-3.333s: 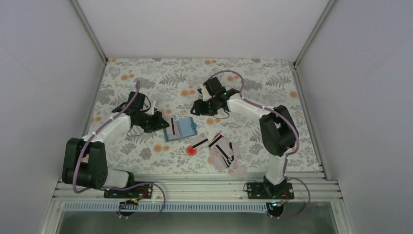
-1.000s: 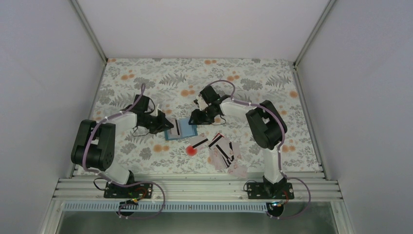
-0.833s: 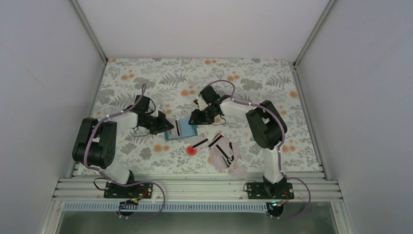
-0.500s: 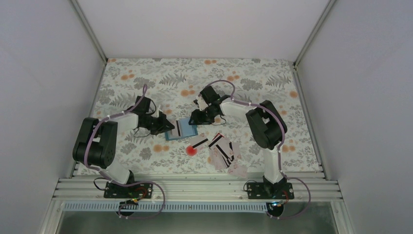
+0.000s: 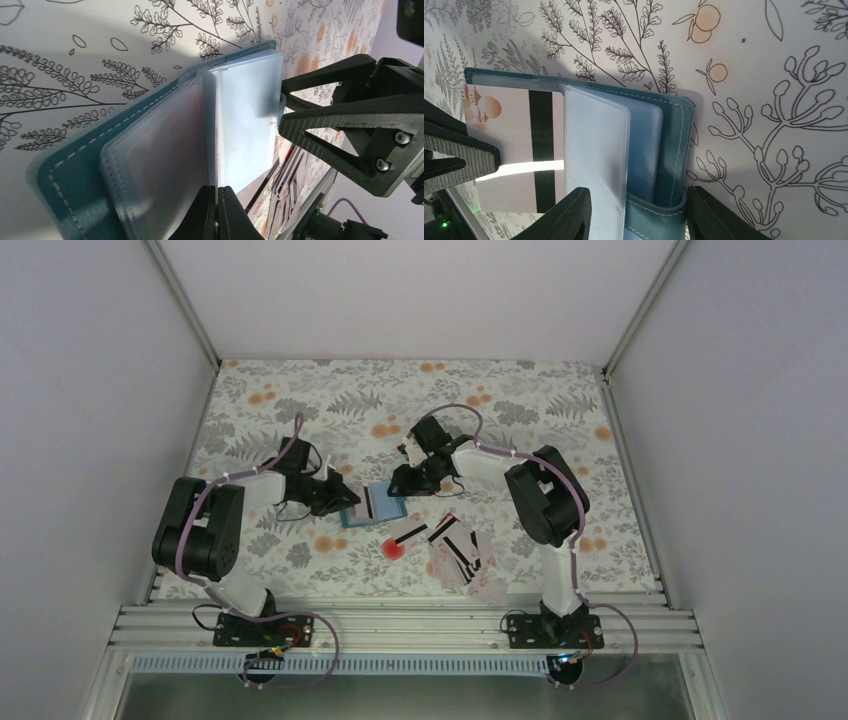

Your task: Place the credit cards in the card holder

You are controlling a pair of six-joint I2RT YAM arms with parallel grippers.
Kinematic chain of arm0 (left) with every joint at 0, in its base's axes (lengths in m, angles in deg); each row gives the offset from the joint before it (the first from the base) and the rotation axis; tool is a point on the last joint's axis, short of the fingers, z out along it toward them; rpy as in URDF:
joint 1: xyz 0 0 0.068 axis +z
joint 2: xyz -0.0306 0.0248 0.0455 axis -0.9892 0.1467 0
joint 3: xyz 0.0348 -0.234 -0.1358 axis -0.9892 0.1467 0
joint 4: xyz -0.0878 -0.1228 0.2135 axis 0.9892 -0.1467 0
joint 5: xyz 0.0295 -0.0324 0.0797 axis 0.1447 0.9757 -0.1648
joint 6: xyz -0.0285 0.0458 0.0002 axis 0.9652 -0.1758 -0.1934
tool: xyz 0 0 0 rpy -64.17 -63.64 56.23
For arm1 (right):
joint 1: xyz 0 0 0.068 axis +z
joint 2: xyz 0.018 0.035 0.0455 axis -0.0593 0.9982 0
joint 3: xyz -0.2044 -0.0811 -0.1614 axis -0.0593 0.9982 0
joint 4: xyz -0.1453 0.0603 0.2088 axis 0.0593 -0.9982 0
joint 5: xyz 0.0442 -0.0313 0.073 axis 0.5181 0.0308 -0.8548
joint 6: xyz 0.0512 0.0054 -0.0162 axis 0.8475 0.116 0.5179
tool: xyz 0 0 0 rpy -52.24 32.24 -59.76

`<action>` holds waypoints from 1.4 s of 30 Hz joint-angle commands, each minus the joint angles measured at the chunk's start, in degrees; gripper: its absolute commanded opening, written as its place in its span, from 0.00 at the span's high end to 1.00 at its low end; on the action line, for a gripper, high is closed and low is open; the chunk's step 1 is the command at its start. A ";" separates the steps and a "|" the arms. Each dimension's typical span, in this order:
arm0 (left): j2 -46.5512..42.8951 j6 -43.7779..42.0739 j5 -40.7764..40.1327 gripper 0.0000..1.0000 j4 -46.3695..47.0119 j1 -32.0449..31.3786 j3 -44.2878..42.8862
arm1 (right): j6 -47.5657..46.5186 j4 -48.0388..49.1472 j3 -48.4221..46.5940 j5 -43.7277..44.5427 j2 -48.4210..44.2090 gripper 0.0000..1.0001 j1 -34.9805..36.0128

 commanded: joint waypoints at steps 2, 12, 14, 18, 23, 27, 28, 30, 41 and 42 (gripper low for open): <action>1.15 2.77 3.56 0.98 3.64 -0.17 0.48 | -1.08 -0.49 0.61 -0.50 1.85 0.51 0.56; 2.00 2.53 3.97 0.98 1.82 -0.02 0.03 | -1.38 -0.58 0.74 -0.63 1.93 0.51 0.56; 1.87 2.53 3.80 0.98 1.71 -0.04 0.25 | -1.51 -0.65 0.74 -0.58 1.84 0.51 0.51; 1.33 1.69 2.73 0.98 0.51 0.02 0.23 | -1.79 -0.82 0.78 -0.50 1.97 0.51 0.47; 1.27 0.92 2.36 0.98 -0.10 0.26 0.45 | -2.05 -1.01 0.49 -0.64 2.16 0.51 0.47; 0.58 0.26 1.79 0.98 -1.17 0.90 0.17 | -2.20 -1.11 0.50 -0.60 2.28 0.51 0.47; 0.52 -0.02 1.70 0.98 -1.51 1.07 -0.01 | -2.29 -1.07 0.44 -0.61 2.33 0.51 0.47; 0.49 -0.64 1.55 0.98 -2.26 1.34 -0.14 | -2.32 -1.17 0.38 -0.62 2.41 0.51 0.51; 1.94 -0.22 3.10 0.98 0.46 1.85 -0.11 | -2.33 -1.27 0.03 -0.76 2.87 0.51 0.46; 2.12 0.06 3.49 0.98 1.17 1.80 0.00 | -2.27 -1.30 -0.02 -0.83 2.93 0.51 0.43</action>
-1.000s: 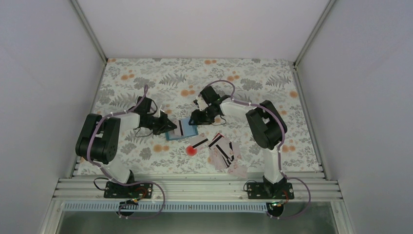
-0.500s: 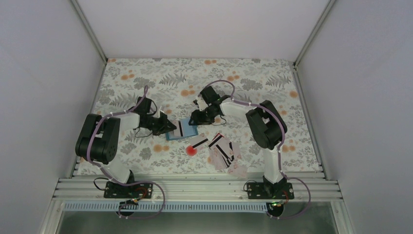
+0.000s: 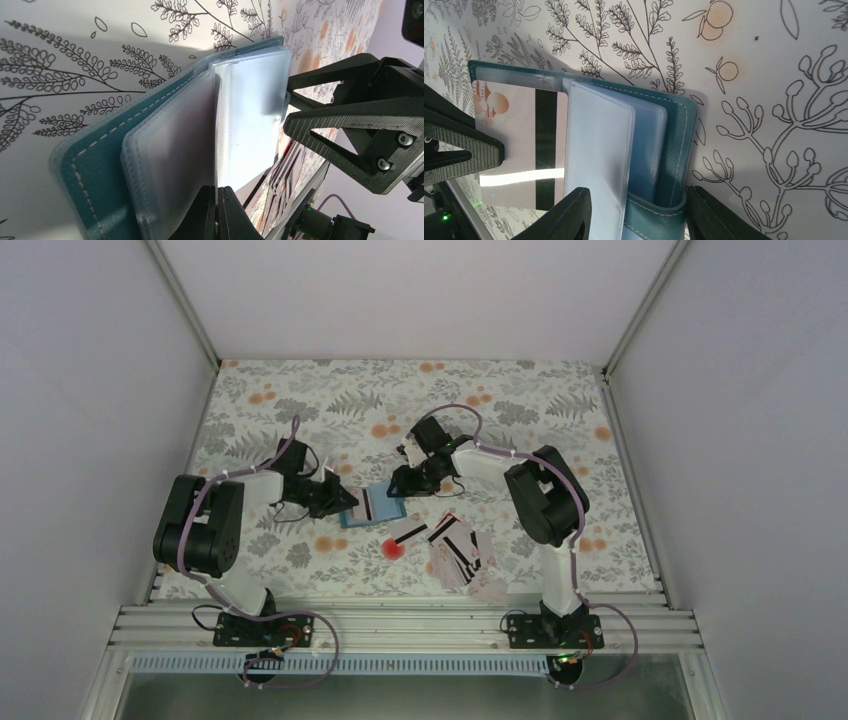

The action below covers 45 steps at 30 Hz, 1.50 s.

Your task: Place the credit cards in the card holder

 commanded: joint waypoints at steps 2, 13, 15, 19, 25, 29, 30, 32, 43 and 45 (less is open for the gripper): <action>1.12 0.19 1.03 0.98 2.80 -0.11 -0.31 | -0.83 -1.33 -0.16 0.14 2.83 0.51 0.42; 1.88 0.82 1.96 0.98 4.59 -0.70 -0.64 | -0.78 -1.42 -0.25 -0.06 3.19 0.51 0.41; 1.83 0.90 2.12 0.98 4.84 -0.82 -0.64 | -0.83 -1.49 -0.31 -0.18 3.31 0.51 0.39; 1.72 0.82 1.66 0.98 4.34 -0.96 -0.38 | -0.86 -1.57 -0.32 -0.11 3.41 0.51 0.44; 1.79 0.77 1.46 0.98 5.37 -0.96 1.11 | -1.13 -1.72 -0.34 -0.07 3.57 0.51 0.38; 2.05 0.18 1.47 0.98 6.33 -0.96 1.54 | -1.22 -1.77 -0.47 -0.24 3.75 0.51 0.43; 2.07 0.05 1.55 0.98 6.63 -0.97 1.66 | -1.22 -1.77 -0.47 -0.22 3.76 0.51 0.39; 2.31 0.00 1.76 0.98 7.44 -0.96 2.03 | -1.31 -1.73 -0.51 -0.29 3.85 0.51 0.38; 2.95 -0.06 1.90 0.98 10.82 -1.22 3.57 | -1.27 -1.73 -0.34 -0.57 4.02 0.51 0.39; 2.97 0.17 2.00 0.97 11.61 -1.32 3.81 | -1.24 -1.77 -0.39 -0.65 4.12 0.51 0.38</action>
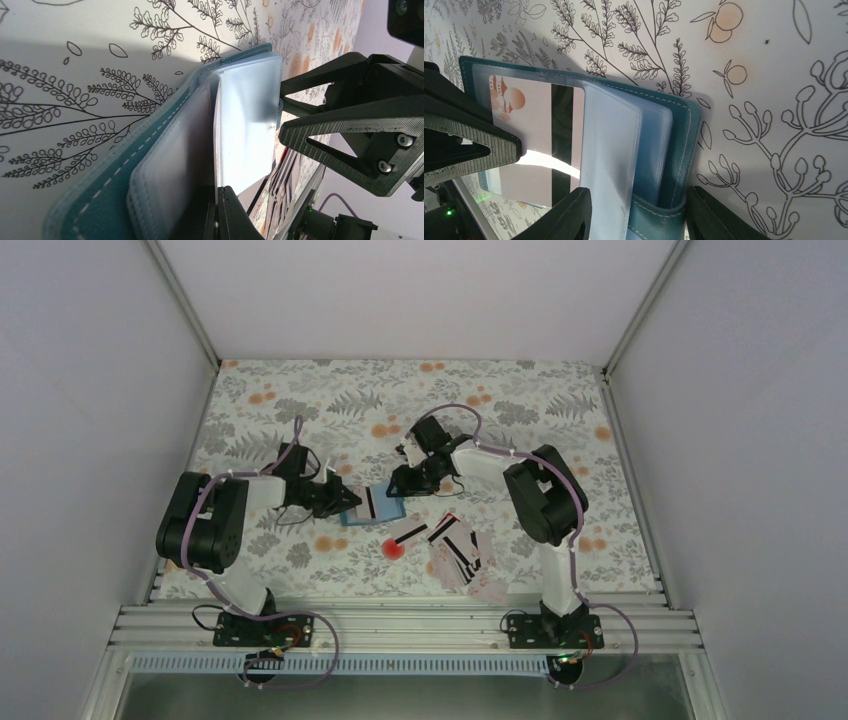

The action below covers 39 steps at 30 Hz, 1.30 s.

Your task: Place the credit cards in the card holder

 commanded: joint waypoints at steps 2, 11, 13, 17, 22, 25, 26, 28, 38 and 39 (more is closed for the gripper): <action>1.46 -0.51 0.31 0.98 2.71 -0.86 0.94 | -0.53 -1.75 0.21 0.44 3.49 0.51 0.57; 1.25 -6.42 -3.12 0.98 -3.35 -0.94 -2.31 | -0.59 -1.98 0.30 0.41 3.55 0.51 0.55; 1.21 -7.89 -4.79 0.98 -6.19 -0.89 -3.42 | -0.71 -2.02 0.25 0.43 3.57 0.51 0.59; 0.69 -7.91 -4.44 0.98 -5.97 -0.86 -2.75 | -0.82 -2.03 0.31 0.46 3.61 0.51 0.54; 0.71 -7.09 -4.49 0.98 -5.18 -0.86 -1.96 | -1.07 -2.19 0.19 0.55 3.89 0.51 0.55; -0.05 -8.24 -5.86 0.98 -7.48 -0.78 -3.23 | -1.11 -2.30 0.21 0.45 4.00 0.51 0.59; -0.20 -8.52 -5.99 0.98 -8.00 -0.76 -3.55 | -1.19 -2.30 0.18 0.44 4.00 0.51 0.54; -0.05 -9.12 -6.06 0.98 -9.44 -0.76 -4.33 | -1.23 -2.29 0.12 0.36 4.09 0.51 0.54; -0.76 -10.56 -6.81 0.98 -12.51 -0.41 -4.95 | -1.51 -2.46 -0.24 0.29 4.45 0.51 0.54; -0.74 -10.43 -6.66 0.98 -12.44 -0.45 -4.94 | -1.58 -2.47 -0.28 0.27 4.53 0.51 0.54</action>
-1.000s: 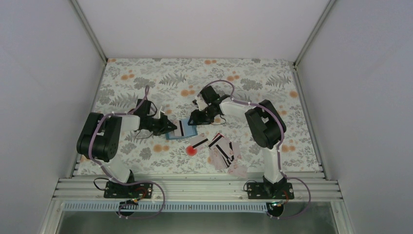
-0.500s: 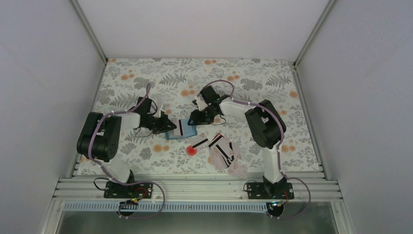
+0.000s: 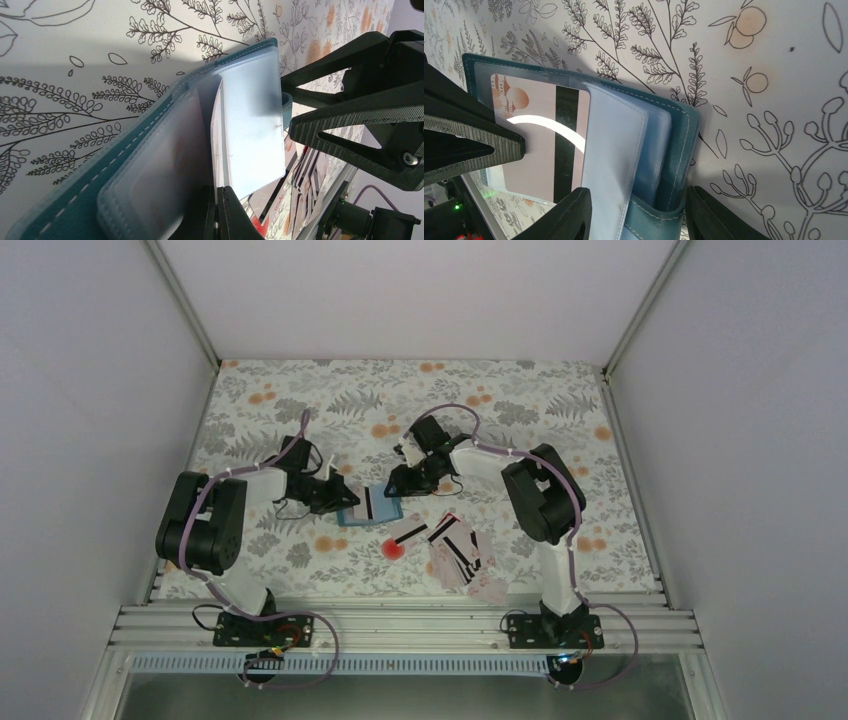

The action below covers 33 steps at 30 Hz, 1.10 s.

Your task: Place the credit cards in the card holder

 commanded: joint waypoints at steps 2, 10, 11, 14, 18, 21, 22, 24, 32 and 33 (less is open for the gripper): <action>-0.30 -1.38 -1.98 0.98 -2.61 0.20 -0.64 | -0.95 -2.54 0.51 1.92 3.63 0.51 0.60; -0.35 -3.24 -2.42 0.98 -6.80 0.54 -3.67 | -1.26 -2.63 0.69 2.05 3.83 0.51 0.60; -0.29 -3.37 -2.35 0.98 -7.27 0.73 -4.05 | -1.23 -2.58 0.74 2.18 3.80 0.51 0.60; -0.26 -3.70 -2.26 0.97 -8.39 0.87 -5.07 | -1.26 -2.58 0.78 2.22 3.85 0.51 0.60; 0.16 -4.06 -2.03 0.98 -8.90 0.88 -5.38 | -1.17 -2.54 0.78 2.02 4.03 0.51 0.60; 0.67 -3.87 -1.59 0.98 -8.20 0.88 -4.30 | -1.08 -2.53 0.73 2.03 4.04 0.51 0.60; 0.65 -3.83 -1.49 0.98 -8.04 0.88 -4.04 | -1.07 -2.54 0.73 2.03 4.06 0.51 0.61; 0.30 -3.87 -1.28 0.97 -7.80 0.86 -3.34 | -0.99 -2.47 0.79 2.07 3.86 0.51 0.61; 0.05 -3.17 -0.94 0.98 -7.61 0.88 -1.40 | -0.51 -2.28 1.14 2.01 4.00 0.51 0.60; -0.07 -2.76 -0.70 0.98 -7.54 0.88 -1.09 | -0.47 -2.20 1.21 2.05 3.91 0.51 0.60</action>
